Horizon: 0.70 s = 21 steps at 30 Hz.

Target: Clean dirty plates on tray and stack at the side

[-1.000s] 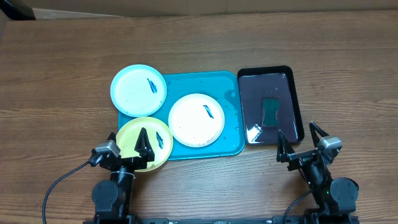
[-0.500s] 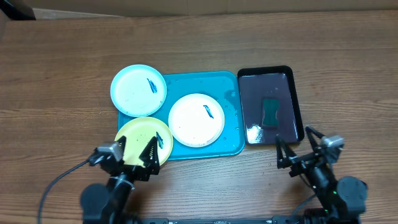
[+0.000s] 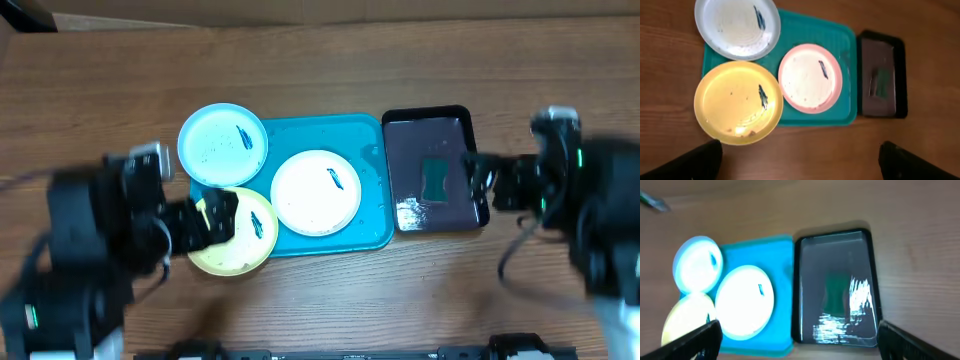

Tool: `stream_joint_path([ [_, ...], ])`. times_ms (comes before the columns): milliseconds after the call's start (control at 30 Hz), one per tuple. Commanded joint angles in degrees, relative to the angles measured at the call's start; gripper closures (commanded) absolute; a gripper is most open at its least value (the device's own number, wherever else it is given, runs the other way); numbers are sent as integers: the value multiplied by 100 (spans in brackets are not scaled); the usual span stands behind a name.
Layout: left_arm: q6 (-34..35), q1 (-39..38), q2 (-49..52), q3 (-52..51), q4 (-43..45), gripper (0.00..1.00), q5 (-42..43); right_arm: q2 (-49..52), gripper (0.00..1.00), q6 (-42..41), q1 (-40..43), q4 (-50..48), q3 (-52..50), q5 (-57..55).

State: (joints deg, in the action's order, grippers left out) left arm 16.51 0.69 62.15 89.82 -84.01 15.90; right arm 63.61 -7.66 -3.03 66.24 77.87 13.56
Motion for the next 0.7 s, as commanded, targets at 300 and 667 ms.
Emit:
stream_joint_path([
  [300,33,-166,2415,890,-455,19,658,2931,8,107,-4,1425,2046,796],
  [667,26,-962,3729,881,-455,55,-74,3383,30,-127,-525,1390,1775,-365],
])
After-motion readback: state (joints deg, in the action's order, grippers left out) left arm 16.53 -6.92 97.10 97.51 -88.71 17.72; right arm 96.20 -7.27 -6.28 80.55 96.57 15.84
